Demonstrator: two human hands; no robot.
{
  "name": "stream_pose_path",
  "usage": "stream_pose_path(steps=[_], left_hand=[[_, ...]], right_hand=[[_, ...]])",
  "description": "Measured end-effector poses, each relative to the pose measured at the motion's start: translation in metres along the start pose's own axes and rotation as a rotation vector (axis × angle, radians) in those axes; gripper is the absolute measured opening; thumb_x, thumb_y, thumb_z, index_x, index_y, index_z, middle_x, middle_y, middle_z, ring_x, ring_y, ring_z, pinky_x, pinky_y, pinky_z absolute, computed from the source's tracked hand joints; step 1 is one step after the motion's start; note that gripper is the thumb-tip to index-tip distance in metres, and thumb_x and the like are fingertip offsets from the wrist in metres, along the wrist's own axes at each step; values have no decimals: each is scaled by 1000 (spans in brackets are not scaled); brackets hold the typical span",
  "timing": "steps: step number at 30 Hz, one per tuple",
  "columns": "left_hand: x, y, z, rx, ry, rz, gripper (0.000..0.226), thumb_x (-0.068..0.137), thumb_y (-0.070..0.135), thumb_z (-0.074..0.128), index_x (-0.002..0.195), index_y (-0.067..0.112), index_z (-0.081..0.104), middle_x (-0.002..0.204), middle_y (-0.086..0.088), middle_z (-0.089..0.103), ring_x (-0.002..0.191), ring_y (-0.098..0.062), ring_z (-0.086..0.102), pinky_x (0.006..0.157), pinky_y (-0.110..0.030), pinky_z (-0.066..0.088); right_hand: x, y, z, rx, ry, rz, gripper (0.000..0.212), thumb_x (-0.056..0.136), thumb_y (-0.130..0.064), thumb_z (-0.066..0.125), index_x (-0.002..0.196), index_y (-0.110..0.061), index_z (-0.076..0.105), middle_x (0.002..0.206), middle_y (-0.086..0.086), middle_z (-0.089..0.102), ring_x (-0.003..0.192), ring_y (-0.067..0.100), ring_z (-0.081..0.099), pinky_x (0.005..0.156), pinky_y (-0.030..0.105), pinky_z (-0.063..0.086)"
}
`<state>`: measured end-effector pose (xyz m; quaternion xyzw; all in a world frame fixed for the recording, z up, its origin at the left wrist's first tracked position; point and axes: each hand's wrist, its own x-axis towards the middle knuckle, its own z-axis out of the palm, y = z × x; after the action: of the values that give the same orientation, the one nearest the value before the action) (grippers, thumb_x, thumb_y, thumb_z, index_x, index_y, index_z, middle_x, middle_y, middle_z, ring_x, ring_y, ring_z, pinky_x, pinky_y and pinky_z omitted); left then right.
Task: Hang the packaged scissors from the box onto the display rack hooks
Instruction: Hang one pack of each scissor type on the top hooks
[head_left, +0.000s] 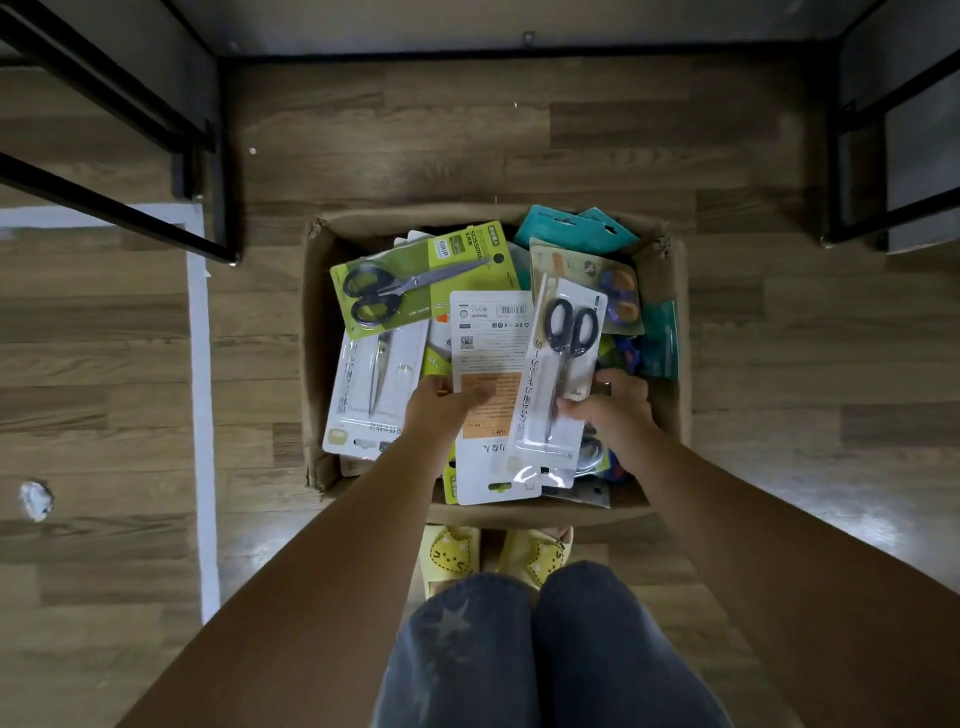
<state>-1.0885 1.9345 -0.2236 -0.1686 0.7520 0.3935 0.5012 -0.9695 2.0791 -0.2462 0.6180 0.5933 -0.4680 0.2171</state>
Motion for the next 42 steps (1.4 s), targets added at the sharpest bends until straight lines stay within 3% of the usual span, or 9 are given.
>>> stream_pose_path(steps=[7,13,16,20,25,31,34,39,42], left_hand=[[-6,-4,-2,-18,-181,55,41,81,22,73,118,11,61,103,2,68,89,-7,62,71,-21,45],[-8,-4,4,2,-139,136,39,73,4,77,110,3,65,104,-7,70,93,-17,63,76,-20,46],[-10,0,3,-39,-59,132,29,72,-7,73,98,5,66,89,-6,68,87,-21,62,70,-20,51],[-23,11,-2,-57,-18,109,34,72,-5,72,104,2,65,98,-11,68,92,-24,61,81,-31,51],[-59,34,-27,-129,64,116,27,71,-13,69,81,13,65,77,1,66,71,-11,60,48,-13,48],[-116,63,-65,-91,138,156,34,71,-17,68,68,17,61,73,0,64,75,-16,61,64,-23,53],[-152,80,-81,-109,143,175,36,72,-17,67,74,17,59,74,5,62,71,-6,57,53,-14,46],[-218,104,-100,-167,194,200,29,71,-15,70,90,7,64,75,7,59,71,-6,54,69,-18,44],[-270,119,-110,-230,228,218,35,70,-12,72,99,4,62,78,5,60,82,-19,57,86,-34,43]], right_hand=[[-29,8,16,-315,20,-259,70,85,-44,61,145,-36,26,148,5,20,130,29,21,95,36,31],[-50,1,47,-350,-98,-375,70,94,-29,52,150,-25,10,137,6,27,126,23,33,99,35,38],[-55,-4,53,-249,-79,-338,67,92,-10,46,150,-21,14,135,3,29,118,21,40,88,27,41],[-61,-13,40,-153,-107,-294,61,87,-5,45,144,-22,32,127,3,37,97,18,47,70,22,37],[-93,-31,16,20,-77,-240,55,85,0,44,138,-16,43,135,9,42,102,24,52,81,36,46],[-143,-55,-11,77,-74,-180,59,84,1,47,141,-16,39,139,7,40,78,19,55,52,21,38],[-170,-67,-33,68,-62,-163,53,87,-2,50,137,-15,43,137,10,42,89,24,56,55,21,39],[-222,-89,-80,-34,-39,-158,43,88,-6,52,131,-10,51,128,10,52,76,14,48,38,8,33],[-265,-102,-119,-193,-95,-204,32,91,-10,49,121,-3,58,120,15,59,94,26,56,64,20,39]])
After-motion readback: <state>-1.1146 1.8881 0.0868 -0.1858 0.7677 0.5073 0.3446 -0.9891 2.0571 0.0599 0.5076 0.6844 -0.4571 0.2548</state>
